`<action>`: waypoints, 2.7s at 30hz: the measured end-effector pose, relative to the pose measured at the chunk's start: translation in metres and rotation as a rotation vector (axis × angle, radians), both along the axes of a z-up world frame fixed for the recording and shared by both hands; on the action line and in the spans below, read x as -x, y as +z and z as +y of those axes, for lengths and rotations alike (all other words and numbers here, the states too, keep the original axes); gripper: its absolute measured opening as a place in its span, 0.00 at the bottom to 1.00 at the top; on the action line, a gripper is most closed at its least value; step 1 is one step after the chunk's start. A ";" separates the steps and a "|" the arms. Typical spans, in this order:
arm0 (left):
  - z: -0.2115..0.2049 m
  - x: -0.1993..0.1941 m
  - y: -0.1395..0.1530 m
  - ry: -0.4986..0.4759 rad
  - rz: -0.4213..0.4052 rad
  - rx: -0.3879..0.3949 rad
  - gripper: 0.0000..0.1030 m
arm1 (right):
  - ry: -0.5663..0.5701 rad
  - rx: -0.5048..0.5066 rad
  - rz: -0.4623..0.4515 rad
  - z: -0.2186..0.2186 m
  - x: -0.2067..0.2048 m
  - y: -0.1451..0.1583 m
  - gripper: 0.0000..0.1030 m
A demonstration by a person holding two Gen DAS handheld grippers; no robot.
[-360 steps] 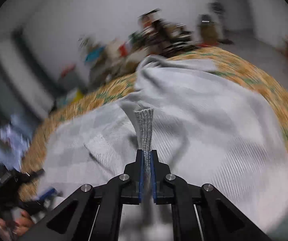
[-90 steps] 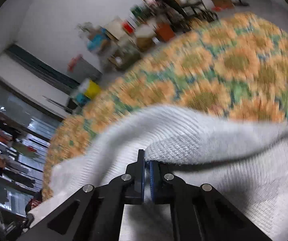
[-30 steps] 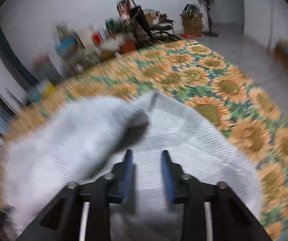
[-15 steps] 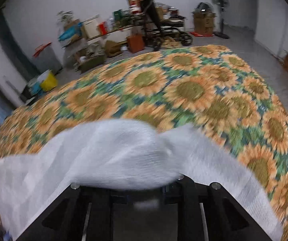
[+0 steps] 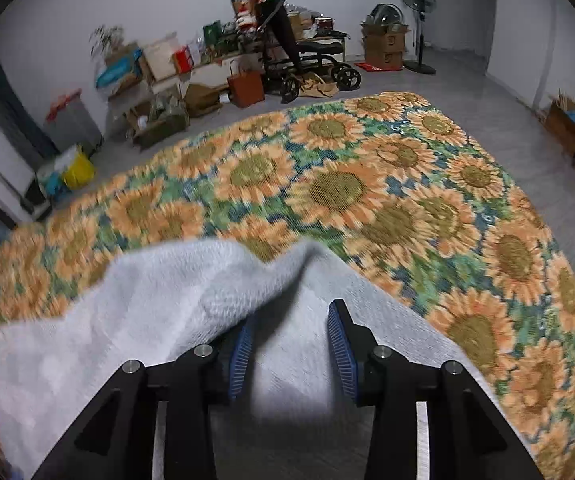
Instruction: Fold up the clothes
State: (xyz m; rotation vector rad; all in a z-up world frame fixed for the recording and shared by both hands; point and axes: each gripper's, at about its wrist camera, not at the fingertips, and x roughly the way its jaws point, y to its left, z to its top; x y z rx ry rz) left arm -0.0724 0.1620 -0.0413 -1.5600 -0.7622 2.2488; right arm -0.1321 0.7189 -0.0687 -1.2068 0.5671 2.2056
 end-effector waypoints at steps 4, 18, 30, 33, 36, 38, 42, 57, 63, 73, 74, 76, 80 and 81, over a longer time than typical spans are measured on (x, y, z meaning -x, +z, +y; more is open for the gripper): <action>-0.001 0.001 0.001 -0.010 0.000 0.006 0.59 | -0.021 -0.005 0.013 0.006 0.008 -0.011 0.37; -0.011 -0.006 0.001 0.002 0.027 0.003 0.63 | -0.289 0.124 0.135 0.053 -0.012 0.004 0.49; 0.013 -0.008 0.007 -0.075 -0.021 -0.105 0.64 | 0.300 0.199 0.137 -0.122 -0.025 0.012 0.66; 0.016 -0.013 0.008 -0.099 -0.021 -0.096 0.64 | 0.368 0.222 0.117 -0.151 -0.022 0.007 0.65; 0.013 -0.016 0.010 -0.107 -0.013 -0.095 0.64 | 0.419 0.221 0.157 -0.174 -0.025 0.012 0.66; 0.007 -0.021 0.009 -0.101 -0.008 -0.093 0.64 | 0.444 0.235 0.191 -0.184 -0.034 0.019 0.68; 0.004 -0.023 0.007 -0.104 -0.015 -0.102 0.64 | 0.417 0.194 0.212 -0.193 -0.058 0.023 0.72; 0.034 -0.035 0.021 -0.262 0.056 -0.129 0.64 | 0.021 0.319 0.259 -0.137 -0.153 -0.015 0.70; 0.042 -0.038 0.015 -0.264 0.038 -0.092 0.64 | 0.021 0.258 0.282 -0.111 -0.118 -0.003 0.72; 0.074 -0.052 0.034 -0.397 0.132 -0.015 0.64 | 0.122 0.232 0.260 -0.113 -0.056 -0.004 0.70; 0.076 -0.051 0.034 -0.402 0.134 -0.023 0.64 | 0.118 0.225 0.246 -0.107 -0.053 -0.005 0.70; 0.079 -0.048 0.033 -0.402 0.126 -0.033 0.64 | 0.071 0.211 0.238 -0.089 -0.052 -0.004 0.64; 0.088 -0.041 0.025 -0.389 0.085 -0.063 0.64 | 0.008 0.191 0.263 -0.055 -0.040 0.000 0.52; 0.088 -0.040 0.024 -0.386 0.077 -0.069 0.64 | -0.005 0.187 0.271 -0.047 -0.037 0.001 0.45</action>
